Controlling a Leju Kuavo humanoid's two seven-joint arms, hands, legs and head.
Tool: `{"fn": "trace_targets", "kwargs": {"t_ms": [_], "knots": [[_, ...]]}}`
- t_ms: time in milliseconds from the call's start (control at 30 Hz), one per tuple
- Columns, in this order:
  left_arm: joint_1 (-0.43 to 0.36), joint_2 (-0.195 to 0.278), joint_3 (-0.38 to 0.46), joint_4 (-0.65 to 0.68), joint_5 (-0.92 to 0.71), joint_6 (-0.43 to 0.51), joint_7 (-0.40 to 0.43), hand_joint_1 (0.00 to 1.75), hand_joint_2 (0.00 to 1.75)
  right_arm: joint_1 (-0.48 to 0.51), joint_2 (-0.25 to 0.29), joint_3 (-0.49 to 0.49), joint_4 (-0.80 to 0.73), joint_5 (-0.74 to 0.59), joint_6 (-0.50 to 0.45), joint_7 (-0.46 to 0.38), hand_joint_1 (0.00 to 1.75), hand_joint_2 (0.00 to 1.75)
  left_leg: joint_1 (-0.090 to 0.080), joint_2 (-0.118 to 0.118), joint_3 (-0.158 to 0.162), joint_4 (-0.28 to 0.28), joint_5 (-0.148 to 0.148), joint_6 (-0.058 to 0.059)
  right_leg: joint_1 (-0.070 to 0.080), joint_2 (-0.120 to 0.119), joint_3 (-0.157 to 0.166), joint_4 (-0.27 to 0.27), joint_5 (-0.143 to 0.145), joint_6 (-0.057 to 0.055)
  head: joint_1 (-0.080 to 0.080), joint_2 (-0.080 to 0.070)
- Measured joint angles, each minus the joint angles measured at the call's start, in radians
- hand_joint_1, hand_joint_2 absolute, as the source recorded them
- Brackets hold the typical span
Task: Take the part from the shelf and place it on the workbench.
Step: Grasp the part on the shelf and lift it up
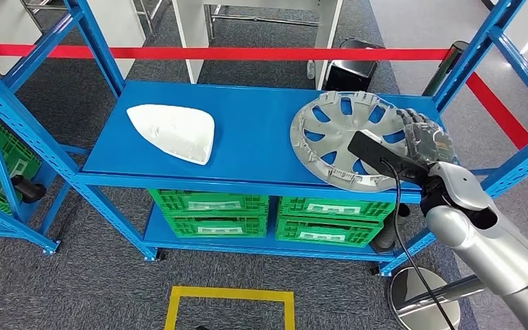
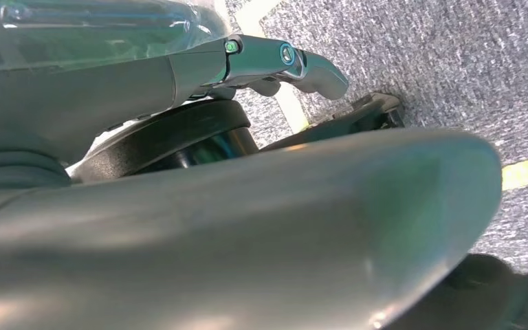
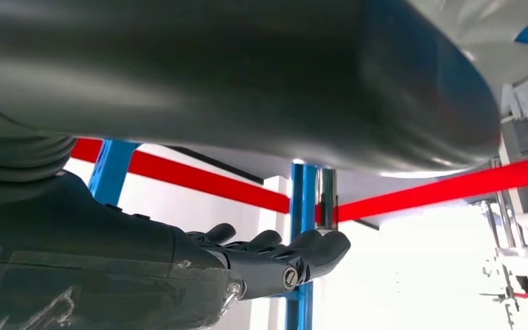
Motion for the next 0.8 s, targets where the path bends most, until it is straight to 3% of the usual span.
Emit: {"fn": "trace_targets", "kwargs": {"t_ms": [33, 100, 133, 167, 233, 333, 400, 467, 500, 533, 600, 667, 700, 800], "knots": [[0.001, 0.000, 0.000, 0.000, 0.000, 0.000, 0.000, 0.00, 0.00, 0.002, 0.000, 0.001, 0.000, 0.000, 0.000, 0.000, 0.00, 0.00, 0.000, 0.000, 0.007, 0.001, -0.006, -0.001, 0.000, 0.000, -0.007, -0.014, 0.031, 0.000, 0.001, 0.000], [0.002, -0.001, 0.001, 0.000, 0.000, 0.000, 0.000, 0.00, 0.00, 0.003, -0.001, 0.001, 0.000, 0.000, -0.001, 0.000, 0.00, 0.00, 0.000, -0.002, 0.026, 0.002, -0.022, -0.005, 0.000, -0.001, 0.027, -0.126, 0.118, -0.004, 0.004, 0.000], [0.003, -0.001, 0.001, 0.000, -0.001, 0.000, 0.000, 0.00, 0.00, 0.002, -0.002, 0.000, 0.000, 0.000, -0.002, 0.000, 0.00, 0.00, -0.002, -0.002, 0.034, 0.003, -0.029, -0.009, 0.002, -0.001, 0.051, -0.182, 0.146, -0.007, 0.006, 0.000], [0.003, -0.001, 0.001, 0.000, -0.001, 0.000, 0.000, 0.00, 0.00, 0.001, -0.003, 0.000, 0.000, 0.000, -0.003, 0.000, 0.00, 0.00, -0.003, -0.003, 0.039, 0.003, -0.035, -0.015, 0.004, -0.001, 0.070, -0.222, 0.156, -0.012, 0.007, 0.000], [0.004, 0.000, 0.002, 0.000, -0.002, 0.001, 0.000, 0.00, 0.00, 0.000, -0.005, -0.002, 0.000, -0.001, -0.004, 0.000, 0.00, 0.00, -0.006, -0.003, 0.044, -0.001, -0.042, -0.025, 0.008, 0.001, 0.085, -0.248, 0.143, -0.024, 0.006, 0.000], [0.005, 0.002, 0.003, 0.000, -0.001, 0.001, 0.000, 0.00, 0.00, 0.000, -0.006, -0.006, -0.002, -0.001, -0.005, 0.000, 0.00, 0.00, -0.007, 0.000, 0.046, 0.012, -0.062, -0.043, 0.001, 0.002, 0.101, -0.260, 0.131, -0.042, 0.001, 0.000], [0.003, 0.002, 0.004, 0.000, -0.001, 0.001, -0.001, 0.00, 0.00, -0.001, -0.006, -0.008, -0.004, 0.000, -0.006, 0.000, 0.00, 0.00, -0.005, 0.001, 0.002, 0.106, -0.103, -0.056, -0.003, 0.000, 0.116, -0.265, 0.123, -0.052, -0.009, 0.000], [-0.001, 0.002, 0.006, 0.000, -0.002, 0.001, -0.003, 0.00, 0.00, 0.002, -0.006, -0.008, -0.004, 0.000, -0.006, 0.000, 0.00, 0.00, -0.004, 0.001, -0.073, 0.240, -0.141, -0.065, -0.002, -0.001, 0.128, -0.265, 0.113, -0.056, -0.016, 0.000], [-0.003, 0.002, 0.006, 0.000, -0.002, 0.001, -0.004, 0.00, 0.00, 0.004, -0.006, -0.007, -0.004, 0.000, -0.006, 0.000, 0.00, 0.00, -0.004, 0.001, -0.099, 0.277, -0.138, -0.067, -0.001, -0.001, 0.135, -0.265, 0.107, -0.056, -0.017, 0.000], [-0.004, 0.002, 0.007, 0.000, -0.002, 0.001, -0.004, 0.00, 0.00, 0.005, -0.006, -0.007, -0.004, 0.000, -0.006, 0.000, 0.00, 0.00, -0.004, 0.001, -0.107, 0.275, -0.114, -0.066, -0.001, 0.000, 0.143, -0.265, 0.101, -0.055, -0.018, 0.000], [-0.004, 0.002, 0.009, 0.000, -0.002, 0.001, -0.003, 0.00, 0.00, 0.005, -0.006, -0.007, -0.004, 0.000, -0.006, 0.000, 0.00, 0.00, -0.004, 0.001, -0.085, 0.178, -0.024, -0.060, 0.000, 0.002, 0.162, -0.264, 0.088, -0.052, -0.019, 0.000], [-0.001, 0.002, 0.010, 0.000, -0.002, 0.001, -0.002, 0.00, 0.00, 0.004, -0.006, -0.007, -0.004, 0.000, -0.006, 0.000, 0.00, 0.00, -0.008, 0.001, -0.056, 0.083, 0.038, -0.049, 0.003, 0.004, 0.174, -0.265, 0.078, -0.047, -0.020, 0.000], [0.000, 0.002, 0.010, 0.000, -0.002, 0.001, -0.002, 0.00, 0.00, 0.004, -0.005, -0.006, -0.004, -0.001, -0.006, 0.000, 0.00, 0.00, -0.009, 0.001, -0.045, 0.055, 0.046, -0.042, 0.004, 0.005, 0.175, -0.265, 0.075, -0.044, -0.020, 0.000], [0.000, 0.001, 0.011, 0.000, -0.002, 0.001, -0.002, 0.00, 0.00, 0.005, -0.006, -0.006, -0.004, -0.002, -0.007, 0.000, 0.00, 0.00, -0.010, 0.002, -0.028, 0.021, 0.023, -0.024, 0.006, 0.004, 0.165, -0.266, 0.075, -0.030, -0.021, 0.000]]}}
